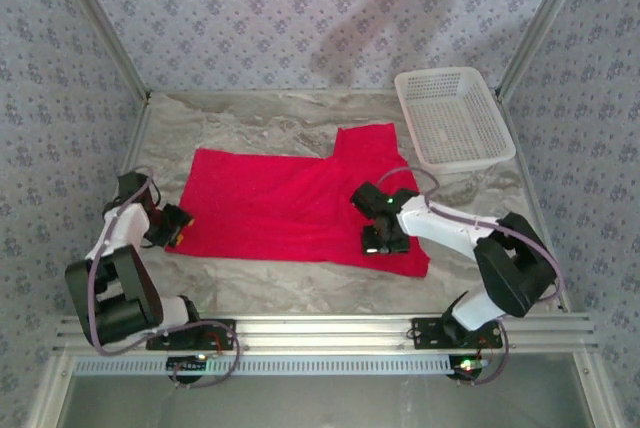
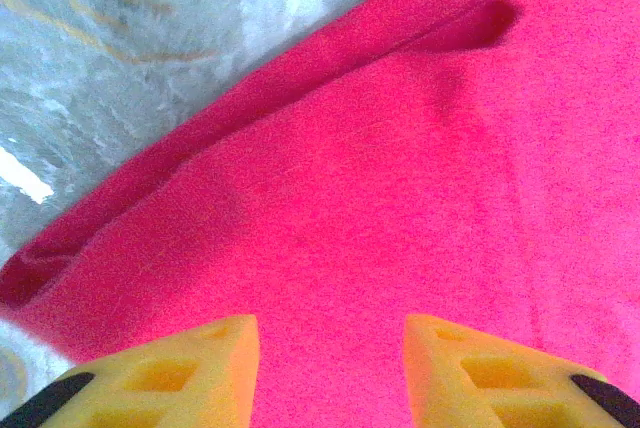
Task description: Fold the inside-out t-shirt
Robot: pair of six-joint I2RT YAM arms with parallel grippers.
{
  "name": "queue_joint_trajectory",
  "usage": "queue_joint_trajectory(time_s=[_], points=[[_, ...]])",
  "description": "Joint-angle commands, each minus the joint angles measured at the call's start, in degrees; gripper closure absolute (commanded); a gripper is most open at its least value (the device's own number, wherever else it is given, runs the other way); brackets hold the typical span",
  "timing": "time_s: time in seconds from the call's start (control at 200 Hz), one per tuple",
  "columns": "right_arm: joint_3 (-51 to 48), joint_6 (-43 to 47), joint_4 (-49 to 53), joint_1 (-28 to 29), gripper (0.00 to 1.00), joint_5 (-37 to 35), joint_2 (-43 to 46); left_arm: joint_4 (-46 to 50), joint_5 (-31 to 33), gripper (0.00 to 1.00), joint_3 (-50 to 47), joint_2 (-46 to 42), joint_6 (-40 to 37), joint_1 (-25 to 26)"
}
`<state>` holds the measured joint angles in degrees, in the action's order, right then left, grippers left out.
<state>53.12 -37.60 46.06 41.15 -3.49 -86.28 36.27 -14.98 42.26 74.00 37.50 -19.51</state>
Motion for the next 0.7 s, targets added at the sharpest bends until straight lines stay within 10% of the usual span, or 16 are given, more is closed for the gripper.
queue_joint_trajectory(time_s=[0.0, 0.695], points=[[10.0, 3.6, 3.8, -1.9, 0.36, -2.2, 1.6, -1.0, -0.8, 0.54, 5.2, -2.6, -1.0, 0.9], [75.6, 8.1, 3.0, -20.4, 0.36, -18.8, -53.6, 4.1, 4.9, 0.49, 57.0, 44.5, -7.9, 9.4]])
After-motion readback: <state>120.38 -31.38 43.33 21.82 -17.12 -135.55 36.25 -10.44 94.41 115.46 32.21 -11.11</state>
